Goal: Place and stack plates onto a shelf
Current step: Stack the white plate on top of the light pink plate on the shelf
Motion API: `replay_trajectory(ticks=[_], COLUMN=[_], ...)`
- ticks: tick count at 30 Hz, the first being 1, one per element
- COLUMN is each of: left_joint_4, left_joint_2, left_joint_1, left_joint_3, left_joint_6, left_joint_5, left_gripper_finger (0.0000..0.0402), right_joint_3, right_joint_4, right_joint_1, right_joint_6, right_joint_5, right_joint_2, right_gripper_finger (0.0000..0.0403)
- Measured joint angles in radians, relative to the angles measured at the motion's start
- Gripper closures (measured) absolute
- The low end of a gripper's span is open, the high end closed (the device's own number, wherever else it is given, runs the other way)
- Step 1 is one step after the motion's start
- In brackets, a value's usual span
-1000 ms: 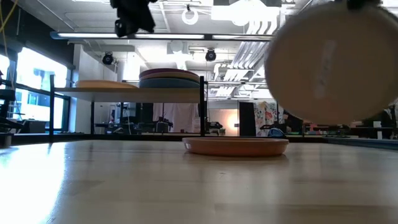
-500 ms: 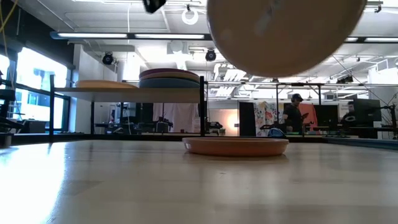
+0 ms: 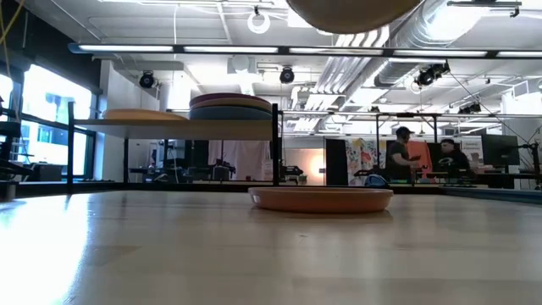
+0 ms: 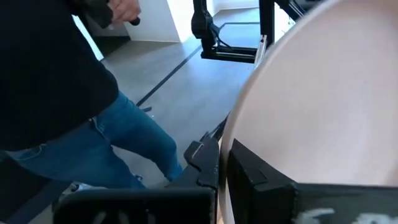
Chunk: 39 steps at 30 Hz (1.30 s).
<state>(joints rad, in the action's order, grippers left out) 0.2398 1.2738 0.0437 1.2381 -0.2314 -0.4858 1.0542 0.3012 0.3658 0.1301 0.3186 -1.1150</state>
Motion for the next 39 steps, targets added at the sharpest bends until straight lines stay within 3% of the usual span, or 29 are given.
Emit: replay_trajectory(ticks=[10,15,20,26,39], left_joint_4=[-0.024,-0.097,-0.191,-0.189,-0.194], left_joint_2=[0.073,0.134,0.18,0.221,0.243], left_joint_1=[0.0,-0.016,-0.045,-0.06,-0.072], left_joint_3=[0.0,0.0,0.0,0.0,0.0], left_joint_6=[-0.036,0.028,0.106,0.111,0.113], left_joint_5=[-0.003,-0.012,-0.081,-0.128,-0.15], left_gripper_finger=[0.03,0.0273,0.0271,0.0271,0.0271], right_joint_3=[0.0,0.0,0.0,0.0,0.0], right_joint_4=[0.019,0.029,0.031,0.03,0.031], right_joint_1=[0.0,-0.001,-0.002,-0.002,-0.002], right_joint_6=[0.0,0.0,0.001,0.003,0.028], right_joint_5=[0.041,0.087,0.136,0.168,0.19], right_joint_2=[0.024,0.024,0.024,0.024,0.025], right_gripper_finger=[0.0403,0.0403,0.0403,0.0403,0.0403])
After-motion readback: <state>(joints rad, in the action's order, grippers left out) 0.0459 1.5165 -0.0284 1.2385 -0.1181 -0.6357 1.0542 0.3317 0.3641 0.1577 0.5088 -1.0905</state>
